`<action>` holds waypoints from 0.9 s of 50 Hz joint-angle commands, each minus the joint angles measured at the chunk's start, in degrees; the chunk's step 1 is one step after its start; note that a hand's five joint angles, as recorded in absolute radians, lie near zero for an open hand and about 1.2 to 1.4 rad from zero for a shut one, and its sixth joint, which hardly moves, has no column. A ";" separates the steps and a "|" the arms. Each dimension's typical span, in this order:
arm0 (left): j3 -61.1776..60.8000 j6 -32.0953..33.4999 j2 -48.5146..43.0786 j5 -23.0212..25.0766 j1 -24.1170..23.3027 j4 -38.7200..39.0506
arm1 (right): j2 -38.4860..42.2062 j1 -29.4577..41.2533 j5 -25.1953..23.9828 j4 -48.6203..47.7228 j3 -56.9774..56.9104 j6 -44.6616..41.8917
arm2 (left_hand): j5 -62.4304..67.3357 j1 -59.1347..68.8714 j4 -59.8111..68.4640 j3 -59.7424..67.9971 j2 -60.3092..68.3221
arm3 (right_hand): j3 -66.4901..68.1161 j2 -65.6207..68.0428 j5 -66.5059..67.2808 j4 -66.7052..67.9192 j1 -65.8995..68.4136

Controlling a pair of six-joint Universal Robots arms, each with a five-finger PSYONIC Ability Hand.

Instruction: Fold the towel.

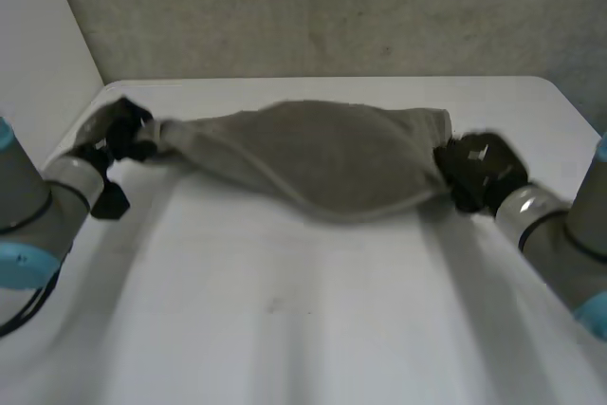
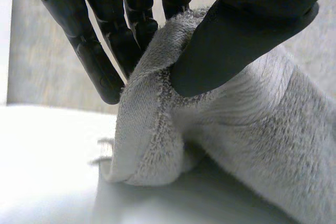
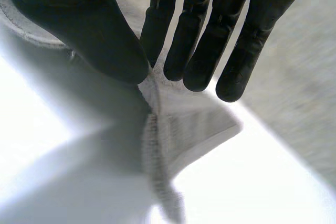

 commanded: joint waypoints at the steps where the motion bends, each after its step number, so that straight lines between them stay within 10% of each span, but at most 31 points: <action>1: -3.10 2.66 -0.10 0.18 0.92 0.57 | 4.93 -1.71 -2.51 0.15 2.82 0.93 | 10.63 12.12 10.20 10.35 10.25 | 11.97 12.61 13.51 11.58 24.41; 9: -4.07 3.71 3.41 0.00 2.67 0.48 | 4.58 -4.80 -1.81 0.24 3.09 9.28 | 10.63 12.12 10.20 10.35 10.25 | 11.97 12.61 13.51 11.58 24.41; 13: -4.77 3.71 3.94 0.09 2.85 0.57 | 4.32 -6.81 -1.64 0.94 3.44 14.89 | 10.63 12.12 10.20 10.35 10.25 | -18.68 -18.05 -17.15 -19.07 -6.24; 21: -5.56 3.80 3.94 0.09 3.03 0.57 | 4.14 -10.24 -1.81 4.36 4.93 20.00 | 10.63 12.12 10.20 10.35 10.25 | -34.04 -33.41 -32.51 -34.44 -21.61; 45: -5.74 3.89 3.94 0.18 3.03 0.48 | 11.16 -9.81 -2.78 -1.26 1.96 24.93 | 10.63 12.12 10.20 10.35 10.25 | -26.18 -25.55 -24.65 -26.58 -13.74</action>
